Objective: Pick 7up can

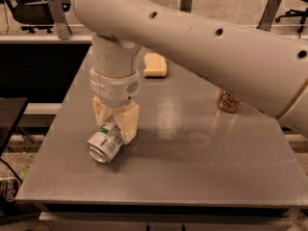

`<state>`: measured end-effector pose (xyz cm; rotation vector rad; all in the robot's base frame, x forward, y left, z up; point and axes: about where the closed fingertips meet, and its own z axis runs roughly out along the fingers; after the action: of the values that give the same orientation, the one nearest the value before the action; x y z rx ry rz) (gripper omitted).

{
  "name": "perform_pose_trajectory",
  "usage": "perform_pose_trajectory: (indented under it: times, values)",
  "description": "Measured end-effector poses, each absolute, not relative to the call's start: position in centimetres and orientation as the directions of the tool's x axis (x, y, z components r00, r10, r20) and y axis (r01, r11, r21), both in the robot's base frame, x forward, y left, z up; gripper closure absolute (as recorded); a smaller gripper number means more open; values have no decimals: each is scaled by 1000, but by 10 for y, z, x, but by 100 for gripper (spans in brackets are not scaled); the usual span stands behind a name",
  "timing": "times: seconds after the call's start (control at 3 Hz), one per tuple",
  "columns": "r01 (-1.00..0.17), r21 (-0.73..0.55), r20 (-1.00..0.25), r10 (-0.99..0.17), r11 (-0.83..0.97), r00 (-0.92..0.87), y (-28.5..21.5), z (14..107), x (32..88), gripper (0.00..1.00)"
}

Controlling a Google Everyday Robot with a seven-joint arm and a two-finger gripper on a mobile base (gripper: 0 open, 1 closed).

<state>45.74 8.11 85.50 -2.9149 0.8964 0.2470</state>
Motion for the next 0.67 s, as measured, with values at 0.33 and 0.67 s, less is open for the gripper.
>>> perform_pose_trajectory:
  times: [0.33, 0.67]
  values:
    - [-566, -59, -195, -547, -822, 814, 82, 880, 464, 100]
    - [-553, -117, -230, -520, -825, 823, 86, 916, 470, 100]
